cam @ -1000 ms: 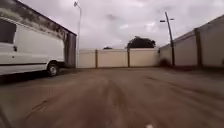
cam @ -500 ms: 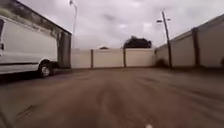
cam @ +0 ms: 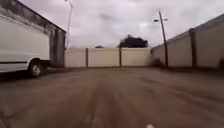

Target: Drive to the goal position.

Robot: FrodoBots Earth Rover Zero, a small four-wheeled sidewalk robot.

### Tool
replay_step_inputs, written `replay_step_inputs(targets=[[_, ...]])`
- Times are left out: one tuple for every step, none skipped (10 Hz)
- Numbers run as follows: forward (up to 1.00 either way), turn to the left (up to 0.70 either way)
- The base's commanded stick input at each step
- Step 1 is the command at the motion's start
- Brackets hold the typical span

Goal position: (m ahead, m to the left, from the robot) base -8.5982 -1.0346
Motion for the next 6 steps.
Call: replay_step_inputs(targets=[[0.6, 0.0], [0.6, 0.0], [0.6, 0.0], [0.6, 0.0], [0.6, -0.13], [0.6, -0.15]])
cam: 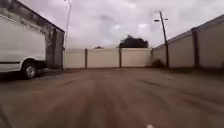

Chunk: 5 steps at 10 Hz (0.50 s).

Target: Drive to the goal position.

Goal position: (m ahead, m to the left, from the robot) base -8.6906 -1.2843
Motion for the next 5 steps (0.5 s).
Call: replay_step_inputs(targets=[[0.6, -0.15], [0.6, -0.1], [0.6, -0.03], [0.6, 0.0], [0.6, 0.0]])
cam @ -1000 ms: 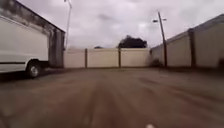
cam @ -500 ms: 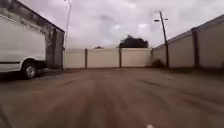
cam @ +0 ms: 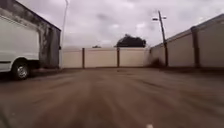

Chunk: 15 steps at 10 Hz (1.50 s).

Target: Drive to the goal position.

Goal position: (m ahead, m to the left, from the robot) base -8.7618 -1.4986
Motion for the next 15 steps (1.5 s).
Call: replay_step_inputs(targets=[[0.6, 0.0], [0.6, 0.0], [0.6, 0.0], [0.6, 0.0], [0.6, 0.0], [0.6, 0.0], [0.6, 0.0], [0.6, 0.0], [0.6, 0.0], [0.6, 0.0], [0.6, 0.0], [0.6, 0.0], [0.6, 0.0], [0.6, 0.0], [0.6, 0.0]])
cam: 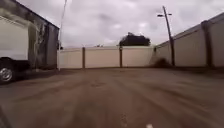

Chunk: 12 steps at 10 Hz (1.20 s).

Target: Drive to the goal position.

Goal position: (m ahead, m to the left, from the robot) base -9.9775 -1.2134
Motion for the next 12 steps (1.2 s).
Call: replay_step_inputs(targets=[[0.6, 0.0], [0.6, 0.0], [0.6, 0.01], [0.6, 0.04], [0.6, 0.1], [0.6, 0.15], [0.6, 0.15], [0.6, 0.15], [0.6, 0.15], [0.6, 0.15], [0.6, 0.14], [0.6, 0.09]])
